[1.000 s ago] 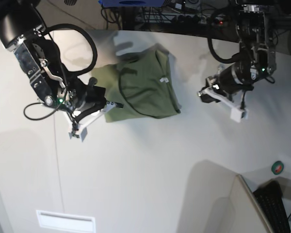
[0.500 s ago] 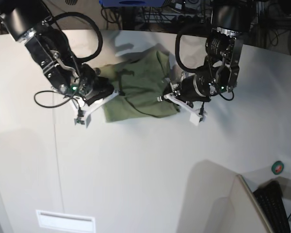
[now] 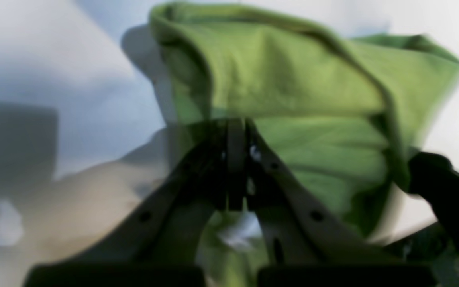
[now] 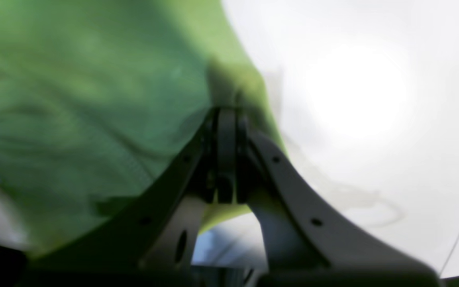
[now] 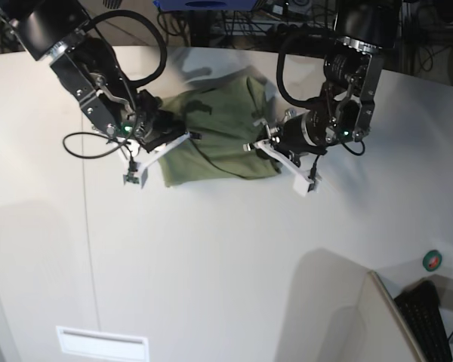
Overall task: Layout the t-shirt on the table in an organized manner, then fold the t-shirt properly
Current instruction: 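Grasp the bundle sides with both grippers and square it into a rectangle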
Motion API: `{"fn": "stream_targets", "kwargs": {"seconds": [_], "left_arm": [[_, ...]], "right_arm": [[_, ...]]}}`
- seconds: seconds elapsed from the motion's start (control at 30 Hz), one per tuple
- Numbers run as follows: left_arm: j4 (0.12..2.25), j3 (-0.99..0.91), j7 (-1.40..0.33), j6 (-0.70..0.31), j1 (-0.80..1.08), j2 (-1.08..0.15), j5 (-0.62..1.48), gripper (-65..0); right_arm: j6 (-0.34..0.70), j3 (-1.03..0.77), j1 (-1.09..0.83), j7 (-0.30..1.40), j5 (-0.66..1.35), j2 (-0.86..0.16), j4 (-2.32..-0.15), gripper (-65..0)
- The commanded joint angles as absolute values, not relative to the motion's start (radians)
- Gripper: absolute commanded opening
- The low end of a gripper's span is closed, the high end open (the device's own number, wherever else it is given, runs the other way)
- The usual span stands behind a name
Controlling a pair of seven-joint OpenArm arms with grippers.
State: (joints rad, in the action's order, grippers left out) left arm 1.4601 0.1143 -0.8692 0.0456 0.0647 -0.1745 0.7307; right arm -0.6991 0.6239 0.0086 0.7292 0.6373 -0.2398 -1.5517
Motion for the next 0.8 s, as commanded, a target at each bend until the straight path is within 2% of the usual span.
{"fn": "stream_targets", "kwargs": {"seconds": [0.0,0.13,0.27,0.3,0.33,0.4,0.43,0.47,0.57,0.63,0.7,0.77], "left_arm": [[1.537,0.081,-0.889,0.033,0.058,-0.174,0.748,-65.0],[1.724,-0.107,-1.073,0.033,0.085,-0.133,0.823,-65.0],[1.718,-0.308,-1.205,0.033,0.107,-0.136,0.980,-65.0],[1.695,-0.328,-1.227,0.033,0.107,-0.139,1.010,-57.9],[1.667,-0.346,-1.247,0.033,0.114,-0.140,1.030,-45.6],[1.613,-0.369,-1.251,0.033,0.145,-0.154,1.069,-16.9],[1.583,-0.374,-1.233,0.033,0.157,-0.154,1.076,-5.1],[1.546,-0.367,-1.210,0.033,0.166,-0.157,1.079,0.0],[1.443,-0.361,-1.176,0.033,0.168,-0.151,1.081,0.0],[1.403,-0.344,-1.171,0.033,0.160,-0.142,1.081,0.0],[1.380,-0.331,-1.170,0.033,0.157,-0.136,1.078,0.0],[1.369,-0.331,-1.168,0.033,0.145,-0.131,1.076,0.0]], "right_arm": [[-0.698,0.608,0.019,0.730,0.633,-0.259,-1.606,-65.0],[-0.698,0.464,-0.018,0.760,0.634,-0.274,-1.689,-65.0],[-0.698,0.252,-0.067,0.762,0.638,-0.275,-1.702,-65.0],[-0.698,0.213,-0.077,0.762,0.638,-0.275,-1.713,-65.0],[-0.693,0.177,-0.088,0.762,0.638,-0.275,-1.721,-65.0],[-0.565,0.090,-0.113,0.762,0.639,-0.266,-1.738,-65.0],[-0.501,0.051,-0.124,0.762,0.639,-0.257,-1.739,-59.6],[-0.437,0.015,-0.130,0.762,0.639,-0.236,-1.741,-51.5],[-0.242,-0.079,-0.147,0.763,0.639,-0.185,-1.739,-30.3],[-0.147,-0.110,-0.148,0.765,0.639,-0.166,-1.738,-21.3],[-0.071,-0.131,-0.147,0.819,0.639,-0.157,-1.733,-15.6],[-0.016,-0.153,-0.142,0.869,0.639,-0.150,-1.733,-15.5]]}}
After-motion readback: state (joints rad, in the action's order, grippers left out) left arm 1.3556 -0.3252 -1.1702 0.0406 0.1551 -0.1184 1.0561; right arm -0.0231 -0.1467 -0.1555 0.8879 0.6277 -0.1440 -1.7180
